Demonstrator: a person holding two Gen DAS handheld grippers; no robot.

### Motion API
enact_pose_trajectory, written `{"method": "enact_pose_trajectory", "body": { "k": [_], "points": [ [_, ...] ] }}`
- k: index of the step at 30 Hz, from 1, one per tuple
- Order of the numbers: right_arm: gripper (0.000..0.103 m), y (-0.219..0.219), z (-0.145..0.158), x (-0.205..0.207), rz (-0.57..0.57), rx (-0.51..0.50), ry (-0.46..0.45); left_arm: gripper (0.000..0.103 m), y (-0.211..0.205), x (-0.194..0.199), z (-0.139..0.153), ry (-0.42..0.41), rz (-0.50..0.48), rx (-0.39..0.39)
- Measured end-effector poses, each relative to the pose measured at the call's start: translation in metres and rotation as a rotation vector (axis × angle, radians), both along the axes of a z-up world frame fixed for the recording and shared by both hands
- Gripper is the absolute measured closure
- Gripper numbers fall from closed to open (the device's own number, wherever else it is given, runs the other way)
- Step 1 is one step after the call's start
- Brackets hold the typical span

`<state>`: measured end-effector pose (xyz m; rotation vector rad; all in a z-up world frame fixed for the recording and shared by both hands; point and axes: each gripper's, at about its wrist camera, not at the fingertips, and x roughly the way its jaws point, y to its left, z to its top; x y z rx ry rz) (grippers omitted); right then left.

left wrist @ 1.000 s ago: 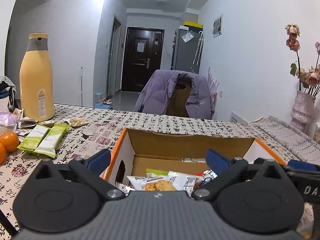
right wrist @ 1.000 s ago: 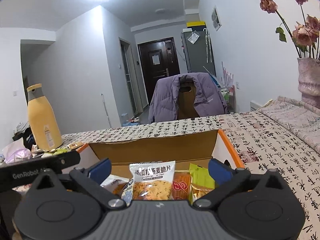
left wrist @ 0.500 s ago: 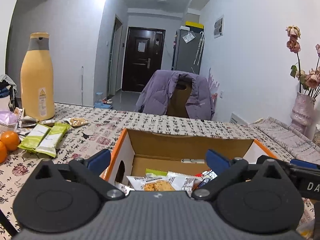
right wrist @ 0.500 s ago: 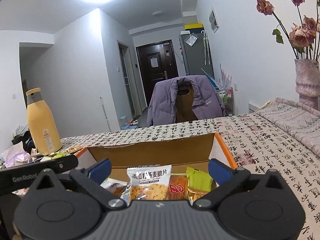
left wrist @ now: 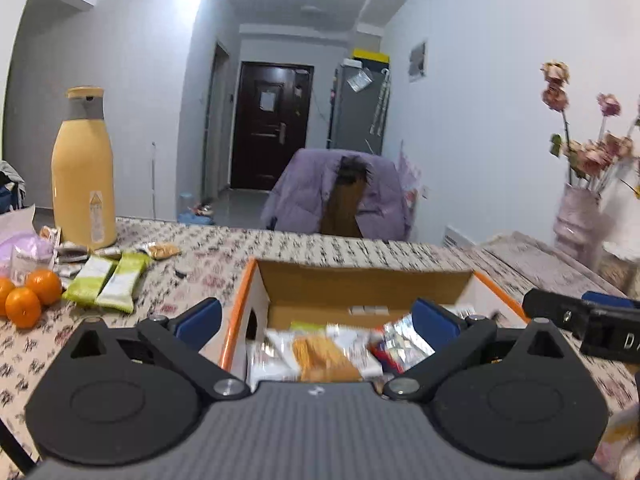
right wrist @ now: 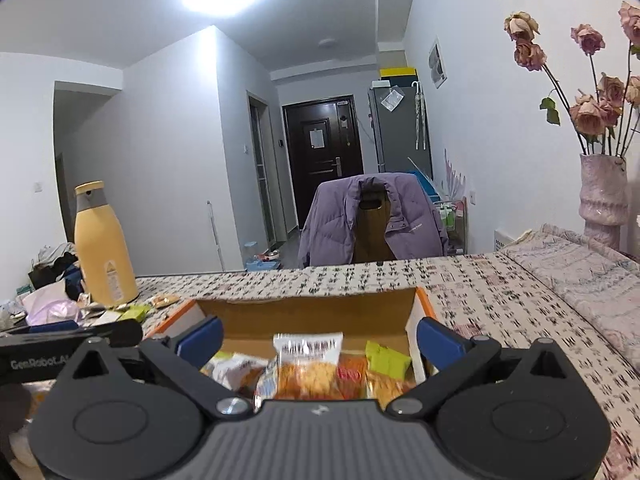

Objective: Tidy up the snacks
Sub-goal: 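Move both tools back from the box to the snack pile, then grasp the pink packet with the right gripper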

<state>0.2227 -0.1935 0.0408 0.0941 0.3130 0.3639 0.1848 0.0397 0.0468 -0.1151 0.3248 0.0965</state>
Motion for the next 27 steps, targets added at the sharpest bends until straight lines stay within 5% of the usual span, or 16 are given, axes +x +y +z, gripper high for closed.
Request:
{"method": "enact_pose_trajectory", "body": {
  "k": [14,27],
  "points": [
    [0.0,-0.031,-0.039,-0.075,0.044,-0.034,0.07,0.0,0.016,-0.081,-0.031,0.054,-0.107,-0.011],
    [0.0,-0.048,-0.055,-0.096,0.025,-0.033,0.119,0.0,0.031,-0.098,-0.038,0.058,-0.148,0.045]
  ]
}}
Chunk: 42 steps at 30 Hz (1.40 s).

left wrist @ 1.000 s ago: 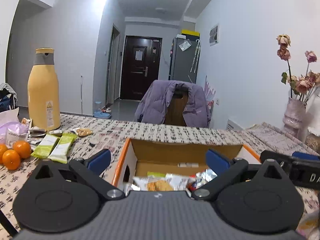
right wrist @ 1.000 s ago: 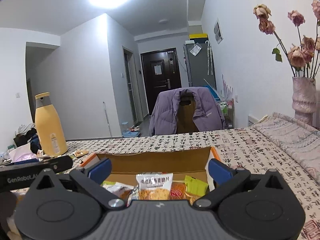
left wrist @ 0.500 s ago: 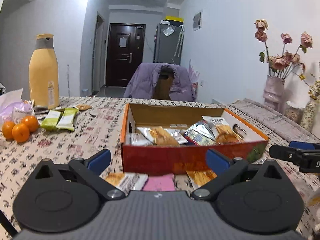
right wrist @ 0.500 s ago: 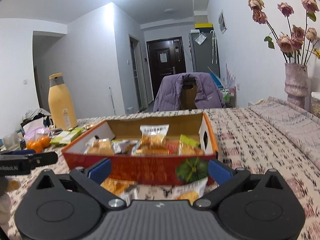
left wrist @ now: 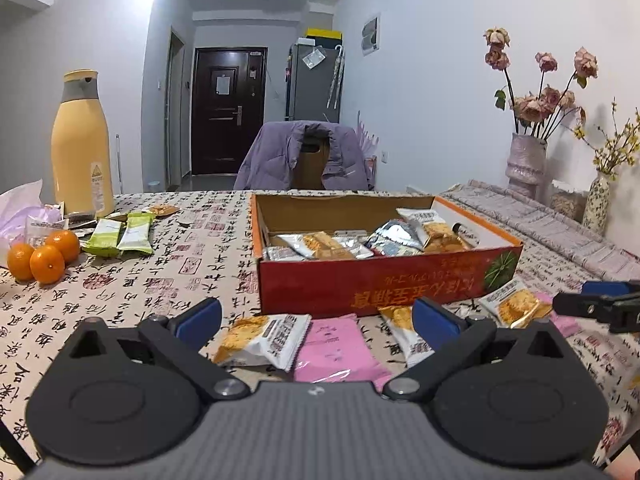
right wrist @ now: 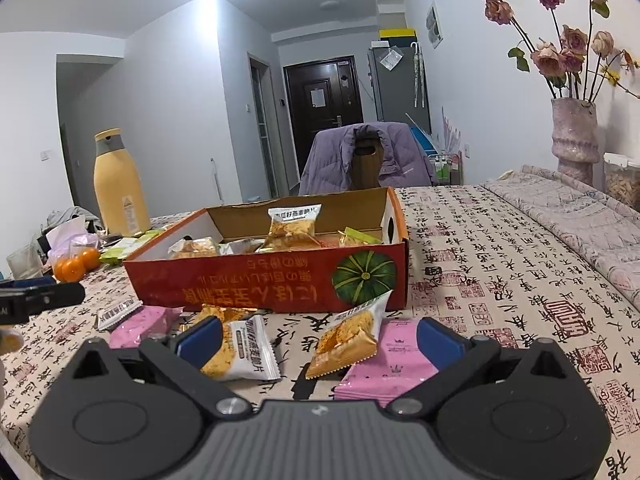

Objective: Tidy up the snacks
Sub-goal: 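Grasp the pink packet with the right gripper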

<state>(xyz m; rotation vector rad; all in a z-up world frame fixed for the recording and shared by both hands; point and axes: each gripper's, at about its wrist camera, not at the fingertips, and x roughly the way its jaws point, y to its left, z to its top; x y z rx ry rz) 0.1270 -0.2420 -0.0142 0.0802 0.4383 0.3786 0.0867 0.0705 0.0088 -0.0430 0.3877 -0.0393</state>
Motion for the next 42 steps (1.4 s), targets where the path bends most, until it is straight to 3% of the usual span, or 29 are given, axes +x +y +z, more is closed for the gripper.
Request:
{"method": "enact_pose_trajectory", "body": {
  "k": [9,26,31,36,42],
  "points": [
    [0.0,0.005,-0.001,0.001,0.002,-0.01,0.006,0.0,0.013,0.006,-0.005,0.004,-0.001,0.004],
    [0.0,0.01,-0.001,0.01,-0.024,-0.062,0.018,0.0,0.027,0.024,-0.025,0.023,0.019,-0.088],
    [0.0,0.005,-0.008,0.016,-0.06,-0.077,0.047,0.0,0.024,0.024,-0.028,0.022,0.01,-0.075],
    [0.007,0.008,-0.013,0.021,-0.089,-0.125,0.053,0.0,0.023,0.024,-0.029,0.024,-0.001,-0.078],
    [0.008,0.014,-0.021,0.033,-0.127,-0.21,0.096,0.0,0.024,0.023,-0.03,0.023,-0.001,-0.088]
  ]
}}
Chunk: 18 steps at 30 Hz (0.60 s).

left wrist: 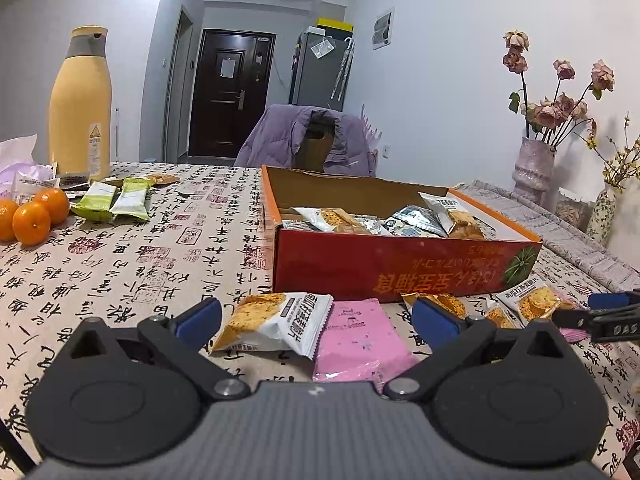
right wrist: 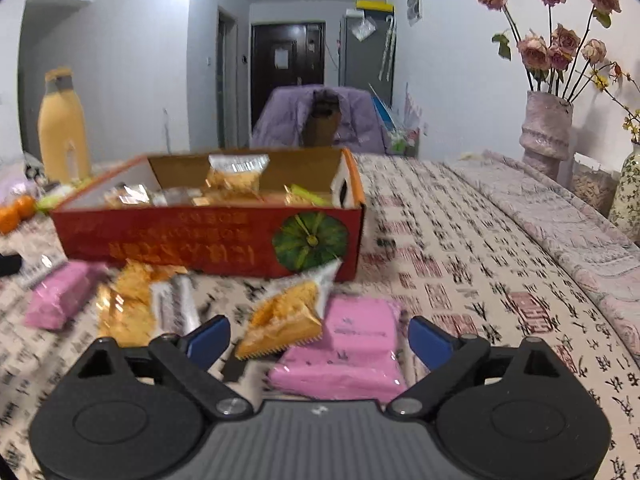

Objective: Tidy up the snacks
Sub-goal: 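Grasp the pink packet with the right gripper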

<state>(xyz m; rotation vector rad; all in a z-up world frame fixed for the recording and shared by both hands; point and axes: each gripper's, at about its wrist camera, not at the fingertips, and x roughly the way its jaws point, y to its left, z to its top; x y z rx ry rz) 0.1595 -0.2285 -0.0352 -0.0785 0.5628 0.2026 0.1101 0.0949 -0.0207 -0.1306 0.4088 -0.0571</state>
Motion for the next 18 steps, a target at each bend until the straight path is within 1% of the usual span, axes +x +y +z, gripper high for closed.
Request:
{"method": "enact_pose_trajectory", "body": {
  "k": [1,2,3,9,11,12,14,16,18],
  "points": [
    [0.013,0.0,-0.003,0.002,-0.005,-0.01,0.019,0.0,0.0,0.0,0.0,-0.001,-0.002,0.0],
    [0.022,0.0,-0.004,0.004,-0.009,-0.011,0.032,0.0,0.0,0.0,0.0,-0.002,-0.001,0.0],
    [0.024,0.0,-0.005,0.004,-0.013,-0.011,0.034,0.0,0.0,-0.001,0.0,-0.002,0.0,0.0],
    [0.026,0.0,-0.008,0.016,-0.032,-0.059,0.064,0.0,-0.001,-0.002,0.0,-0.004,0.006,0.001],
    [0.031,-0.002,-0.01,0.023,-0.033,-0.044,0.094,0.0,-0.001,-0.002,0.0,-0.004,0.007,0.001],
    [0.032,-0.002,-0.01,0.025,-0.026,-0.034,0.096,0.0,-0.001,-0.002,0.0,-0.003,0.009,0.001],
    [0.039,-0.001,-0.009,0.029,-0.027,-0.04,0.093,0.0,-0.001,-0.002,0.0,-0.001,0.012,0.002],
    [0.042,0.001,-0.009,0.029,-0.024,-0.034,0.092,0.0,0.0,-0.001,0.0,0.0,0.015,0.002],
    [0.043,0.002,-0.009,0.027,-0.024,-0.033,0.085,0.0,0.0,-0.001,0.0,0.0,0.016,0.0]
  ]
}}
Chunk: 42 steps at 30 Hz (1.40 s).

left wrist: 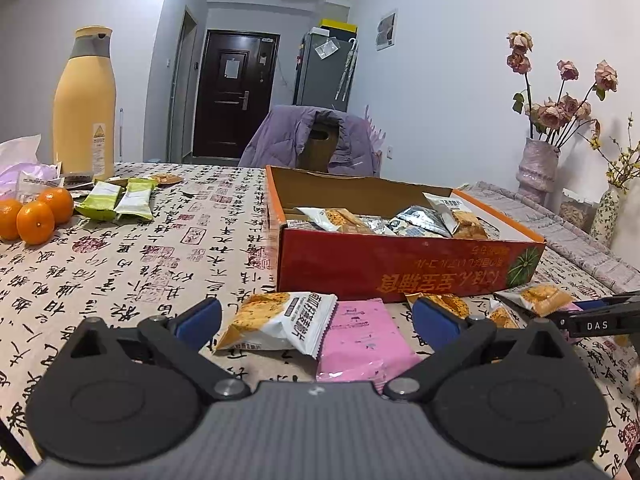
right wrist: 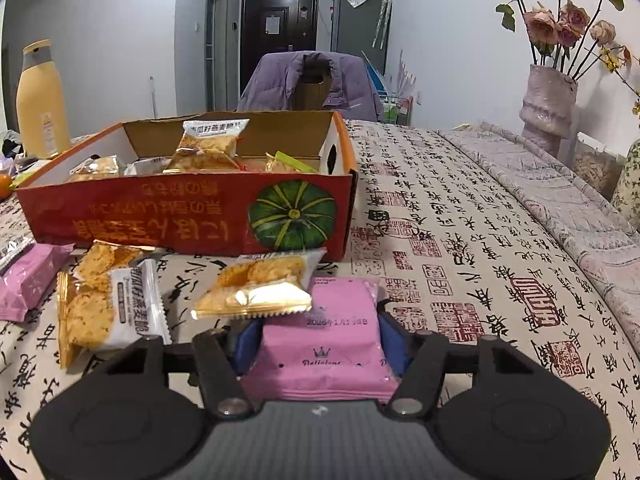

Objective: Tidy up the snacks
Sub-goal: 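Grasp the pink packet with the right gripper, then grasp the golden biscuit packet with the left gripper while the right holds the pink packet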

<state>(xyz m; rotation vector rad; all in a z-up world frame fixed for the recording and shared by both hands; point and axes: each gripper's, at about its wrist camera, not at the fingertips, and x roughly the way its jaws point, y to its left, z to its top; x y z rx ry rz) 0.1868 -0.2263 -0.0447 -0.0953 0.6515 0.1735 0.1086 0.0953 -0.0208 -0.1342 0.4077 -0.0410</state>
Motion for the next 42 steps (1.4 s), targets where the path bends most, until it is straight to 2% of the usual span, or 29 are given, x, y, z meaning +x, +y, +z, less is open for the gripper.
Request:
{"method": "enact_pose_trajectory", "body": {
  "k": [9,19,24,29,31,37,40,42],
  "points": [
    [0.043,-0.016,0.008,-0.028,-0.026,0.083,-0.083,0.0,0.0,0.002,0.0,0.009,0.0,0.001],
    [0.043,-0.023,0.032,-0.048,-0.017,0.124,-0.186,0.0,-0.001,0.003,0.002,0.031,0.023,0.028],
    [0.043,-0.023,0.03,-0.049,-0.011,0.135,-0.177,0.0,0.003,0.012,0.01,0.066,0.013,0.062],
    [0.043,-0.02,0.027,-0.05,-0.003,0.139,-0.169,0.0,0.011,0.032,0.008,0.152,0.028,0.089],
    [0.043,-0.019,0.026,-0.051,-0.004,0.14,-0.164,0.0,0.015,0.041,0.006,0.195,0.044,0.069],
    [0.043,-0.016,0.023,-0.049,-0.003,0.144,-0.152,0.001,0.021,0.054,0.001,0.215,0.062,0.008],
    [0.043,-0.016,0.023,-0.049,0.0,0.144,-0.15,0.004,0.02,0.057,0.0,0.223,0.065,0.009],
    [0.043,-0.016,0.023,-0.048,-0.001,0.147,-0.148,0.01,0.021,0.059,-0.001,0.231,0.062,-0.005]
  ]
}}
